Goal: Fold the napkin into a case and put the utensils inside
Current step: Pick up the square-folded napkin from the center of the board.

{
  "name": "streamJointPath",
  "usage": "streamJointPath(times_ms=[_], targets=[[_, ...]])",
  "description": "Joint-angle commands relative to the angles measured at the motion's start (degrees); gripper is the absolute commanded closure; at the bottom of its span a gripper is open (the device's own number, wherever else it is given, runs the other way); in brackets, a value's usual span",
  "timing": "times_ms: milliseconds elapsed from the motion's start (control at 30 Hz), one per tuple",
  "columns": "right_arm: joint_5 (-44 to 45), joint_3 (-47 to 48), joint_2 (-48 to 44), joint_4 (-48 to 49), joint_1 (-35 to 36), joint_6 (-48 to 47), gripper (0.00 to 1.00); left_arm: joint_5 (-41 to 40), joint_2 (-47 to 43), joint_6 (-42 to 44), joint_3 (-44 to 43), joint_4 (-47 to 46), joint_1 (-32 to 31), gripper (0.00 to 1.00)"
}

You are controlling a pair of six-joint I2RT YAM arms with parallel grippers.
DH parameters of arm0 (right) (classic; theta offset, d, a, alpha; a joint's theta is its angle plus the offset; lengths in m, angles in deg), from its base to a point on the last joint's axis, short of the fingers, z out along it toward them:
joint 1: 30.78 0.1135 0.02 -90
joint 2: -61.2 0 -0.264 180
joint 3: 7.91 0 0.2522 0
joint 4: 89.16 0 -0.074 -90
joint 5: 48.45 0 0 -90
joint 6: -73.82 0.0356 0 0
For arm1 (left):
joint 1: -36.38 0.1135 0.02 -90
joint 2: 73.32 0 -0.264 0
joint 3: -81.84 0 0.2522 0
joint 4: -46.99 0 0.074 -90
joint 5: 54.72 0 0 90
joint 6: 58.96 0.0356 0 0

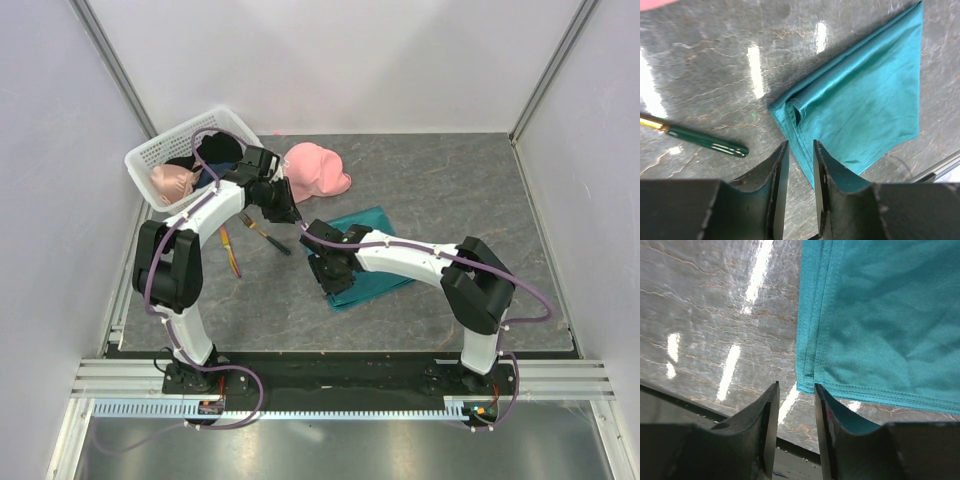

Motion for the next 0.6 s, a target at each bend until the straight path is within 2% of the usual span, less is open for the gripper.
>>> streamJointPath(times_ms=[0,100,567], targets=[[4.27,3.29,2.04,-3.41,1.66,-1.95,0.61,-0.31,-2.51,1.42,0.79,1.33,0.84,0.69],[4.53,3.2,3.01,-3.59,2.19,-1.95,0.66,0.04,-2.59,1.51,1.32,1.33,1.1,0.69],[5.68,3.73,5.12,-3.94,2.45,-3.97,0.67,0.75,-2.51,1.95,1.58,1.33,1.28,0.68]])
